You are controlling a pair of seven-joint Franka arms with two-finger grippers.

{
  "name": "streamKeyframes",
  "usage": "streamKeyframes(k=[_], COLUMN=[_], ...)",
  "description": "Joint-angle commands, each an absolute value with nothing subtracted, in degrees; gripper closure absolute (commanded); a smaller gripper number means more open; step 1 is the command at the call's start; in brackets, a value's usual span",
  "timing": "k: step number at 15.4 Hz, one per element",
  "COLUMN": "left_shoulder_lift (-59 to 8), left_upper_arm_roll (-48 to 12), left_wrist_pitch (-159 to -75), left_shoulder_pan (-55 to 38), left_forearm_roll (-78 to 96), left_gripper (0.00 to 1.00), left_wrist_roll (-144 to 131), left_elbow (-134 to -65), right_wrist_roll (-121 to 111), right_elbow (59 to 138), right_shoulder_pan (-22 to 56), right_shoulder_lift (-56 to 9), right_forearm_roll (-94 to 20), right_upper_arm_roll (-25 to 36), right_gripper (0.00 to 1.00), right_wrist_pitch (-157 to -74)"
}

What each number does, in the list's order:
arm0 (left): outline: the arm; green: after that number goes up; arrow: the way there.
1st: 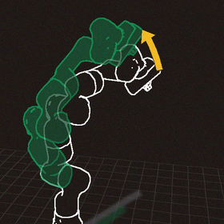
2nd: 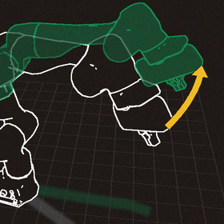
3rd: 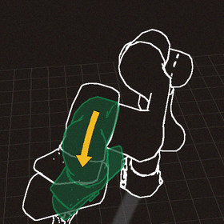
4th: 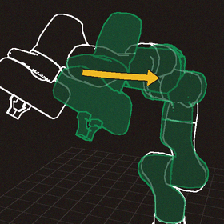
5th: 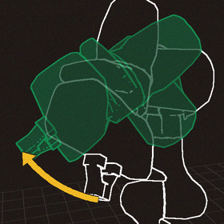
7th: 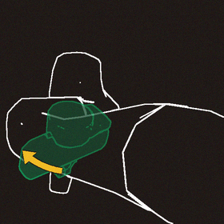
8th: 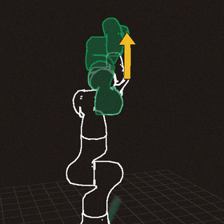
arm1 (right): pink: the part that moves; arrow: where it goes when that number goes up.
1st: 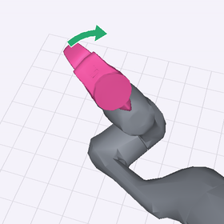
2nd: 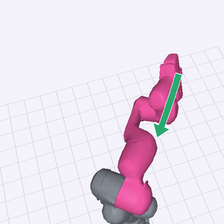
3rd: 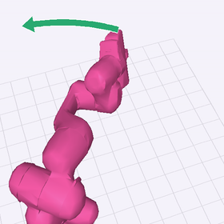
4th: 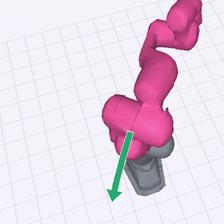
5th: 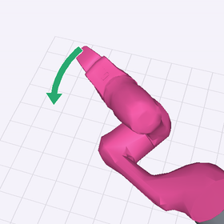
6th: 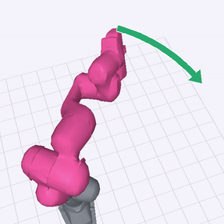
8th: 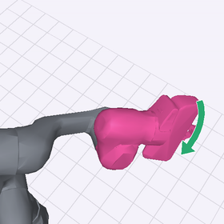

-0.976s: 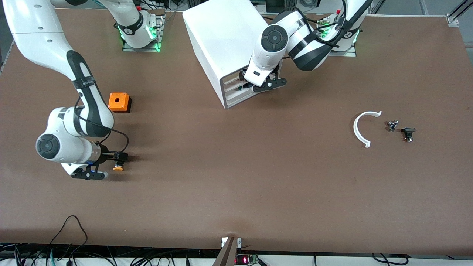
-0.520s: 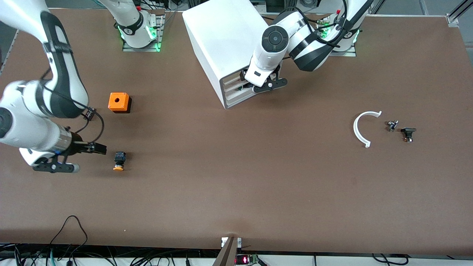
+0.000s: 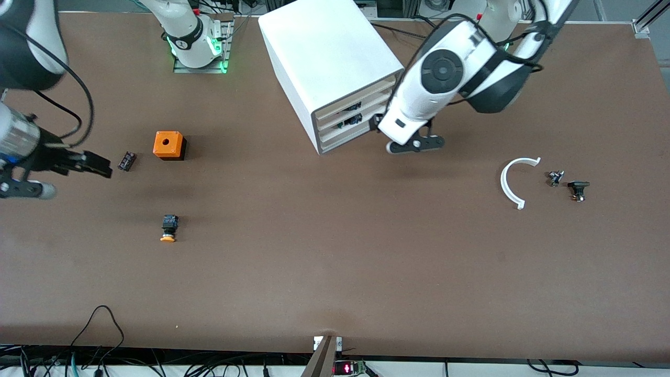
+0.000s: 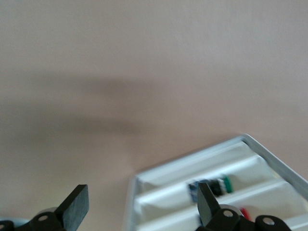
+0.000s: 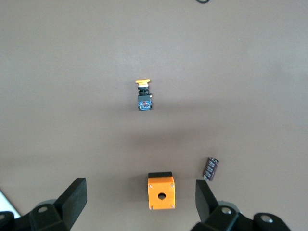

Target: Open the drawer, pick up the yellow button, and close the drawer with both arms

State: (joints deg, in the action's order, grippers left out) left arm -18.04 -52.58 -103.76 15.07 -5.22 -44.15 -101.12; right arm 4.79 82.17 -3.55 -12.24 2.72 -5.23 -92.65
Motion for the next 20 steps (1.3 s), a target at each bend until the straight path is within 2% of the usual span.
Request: streamKeyframes(k=[1,7,9,13,16,20], left_shoulder_lift=[-17.31,-17.31,-14.87,-8.45,-5.28,-0.54], left_upper_arm_roll=[-53.09,-52.91,-51.26,-36.43,-22.19,-9.26], left_wrist_pitch=[-99.59,-92.3,-90.8,-91.23,-91.49,-95.52], left_shoulder_pan=[18.88,26.44,27.42,18.93,8.64,0.54], left_forearm_roll=[-9.66,-12.13,-11.61,-10.98,-6.97,0.08], left_gripper=[0.01,0.0,0.0,0.0,0.0,0.0], left_wrist_roll=[-32.56,-15.75,-11.01,-2.73,-2.38,-2.37], left_elbow=[-97.04,-88.52,-87.54,-88.5,-90.87,-95.97], right_wrist_roll=[5.01,5.19,5.01,4.92,5.19,5.19], right_elbow=[77.96,74.01,73.65,73.83,75.4,80.76], right_shoulder_pan=[-3.69,-3.6,-3.69,-3.6,-3.6,-3.69], right_shoulder_lift=[-13.19,-11.95,-12.04,-11.69,-9.5,-5.02], right_forearm_roll=[2.02,2.55,2.02,2.11,2.11,2.2], right_upper_arm_roll=[-5.45,-7.47,-7.47,-7.73,-8.7,-8.26], right_gripper=[0.0,0.0,0.0,0.0,0.0,0.0], right_wrist_pitch=[-89.56,-86.04,-85.87,-84.03,-84.02,-84.73])
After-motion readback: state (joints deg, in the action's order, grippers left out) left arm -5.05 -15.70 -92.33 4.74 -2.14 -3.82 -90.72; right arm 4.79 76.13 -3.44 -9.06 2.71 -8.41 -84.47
